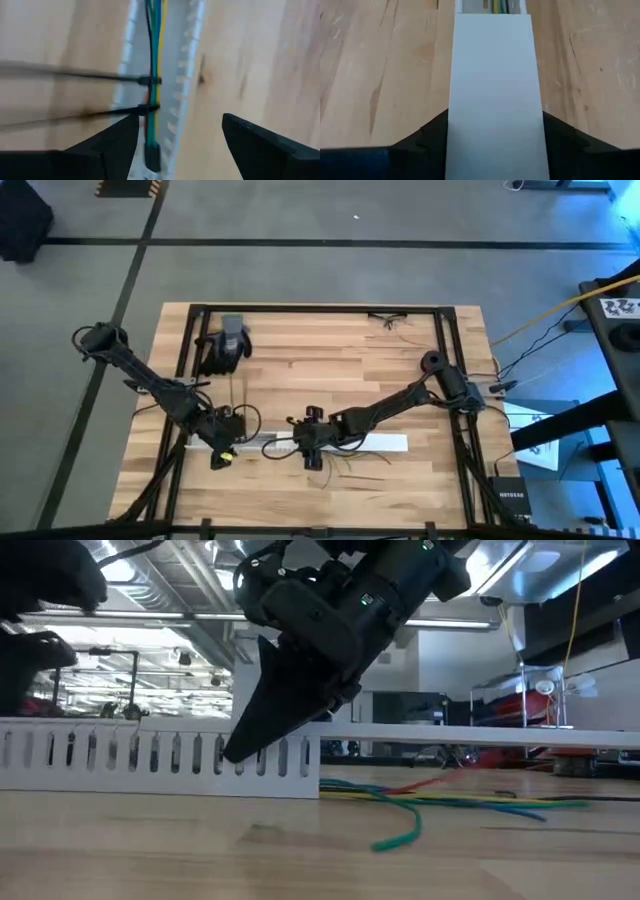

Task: Ziptie cables
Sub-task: Close the white cable duct

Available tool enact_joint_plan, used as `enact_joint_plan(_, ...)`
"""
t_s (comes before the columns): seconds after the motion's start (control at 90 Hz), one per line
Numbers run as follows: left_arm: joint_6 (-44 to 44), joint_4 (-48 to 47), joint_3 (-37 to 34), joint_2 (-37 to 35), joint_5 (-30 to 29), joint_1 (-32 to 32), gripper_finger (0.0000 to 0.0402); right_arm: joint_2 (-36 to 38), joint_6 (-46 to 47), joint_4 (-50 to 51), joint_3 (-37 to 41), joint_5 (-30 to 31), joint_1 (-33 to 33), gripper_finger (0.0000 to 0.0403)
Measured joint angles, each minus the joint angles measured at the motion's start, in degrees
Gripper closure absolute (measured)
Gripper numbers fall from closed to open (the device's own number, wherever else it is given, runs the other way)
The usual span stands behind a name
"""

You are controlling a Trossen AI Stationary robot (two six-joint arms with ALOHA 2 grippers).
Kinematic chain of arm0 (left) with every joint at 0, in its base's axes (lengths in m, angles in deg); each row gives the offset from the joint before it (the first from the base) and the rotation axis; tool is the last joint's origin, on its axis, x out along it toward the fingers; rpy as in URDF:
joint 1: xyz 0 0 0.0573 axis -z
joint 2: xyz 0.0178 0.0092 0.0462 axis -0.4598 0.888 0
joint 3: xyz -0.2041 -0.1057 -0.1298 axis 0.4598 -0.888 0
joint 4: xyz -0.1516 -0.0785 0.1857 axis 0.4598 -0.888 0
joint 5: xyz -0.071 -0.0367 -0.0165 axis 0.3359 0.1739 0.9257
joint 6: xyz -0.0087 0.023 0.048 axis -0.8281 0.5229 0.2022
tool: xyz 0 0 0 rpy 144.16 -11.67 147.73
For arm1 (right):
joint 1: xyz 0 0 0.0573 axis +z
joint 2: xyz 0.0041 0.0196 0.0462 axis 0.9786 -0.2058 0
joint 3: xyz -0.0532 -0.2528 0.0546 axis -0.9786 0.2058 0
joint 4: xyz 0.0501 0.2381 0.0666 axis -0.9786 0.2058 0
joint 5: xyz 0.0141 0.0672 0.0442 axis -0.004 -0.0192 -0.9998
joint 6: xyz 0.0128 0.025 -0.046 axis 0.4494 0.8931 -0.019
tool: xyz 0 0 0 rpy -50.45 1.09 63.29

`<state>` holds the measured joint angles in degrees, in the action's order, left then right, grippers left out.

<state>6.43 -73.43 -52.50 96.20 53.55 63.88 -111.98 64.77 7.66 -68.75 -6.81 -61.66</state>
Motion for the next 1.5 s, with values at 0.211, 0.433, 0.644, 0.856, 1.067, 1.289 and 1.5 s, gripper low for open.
enact_joint_plan(0.211, -4.1, -3.4, 0.0, 1.2, -0.5, 2.7, 0.0123, 0.0, 0.0, 0.0, 0.0, 0.0, 0.0, 0.0175)
enact_joint_plan(0.433, -7.3, -7.4, 0.3, 2.1, -2.0, 3.9, 0.0123, 0.0, 0.0, 0.0, 0.0, 0.1, 0.0, 0.0175)
enact_joint_plan(0.644, -4.8, -7.6, 5.2, 1.2, -8.4, 3.9, 0.0123, 0.0, 0.0, 0.0, 0.0, 0.0, 0.0, 0.0175)
enact_joint_plan(0.856, 7.9, 4.8, 6.2, 1.2, -25.3, 3.5, 0.0123, 0.0, -0.1, -0.2, 0.0, 0.1, 0.0, 0.0175)
enact_joint_plan(1.067, 17.2, 16.5, 0.2, 5.7, -21.8, -2.3, 0.0123, 0.0, -0.5, -0.2, 0.0, 0.2, 0.0, 0.0175)
enact_joint_plan(1.289, 17.0, 25.1, -5.4, 9.0, -11.1, -5.5, 0.0123, 0.0, -1.8, -0.3, 0.0, -0.2, 0.0, 0.0175)
enact_joint_plan(1.5, 16.0, 30.2, -8.2, 9.0, -10.0, -5.7, 0.0123, 0.0, -1.8, -0.4, 0.0, -0.2, 0.0, 0.0175)
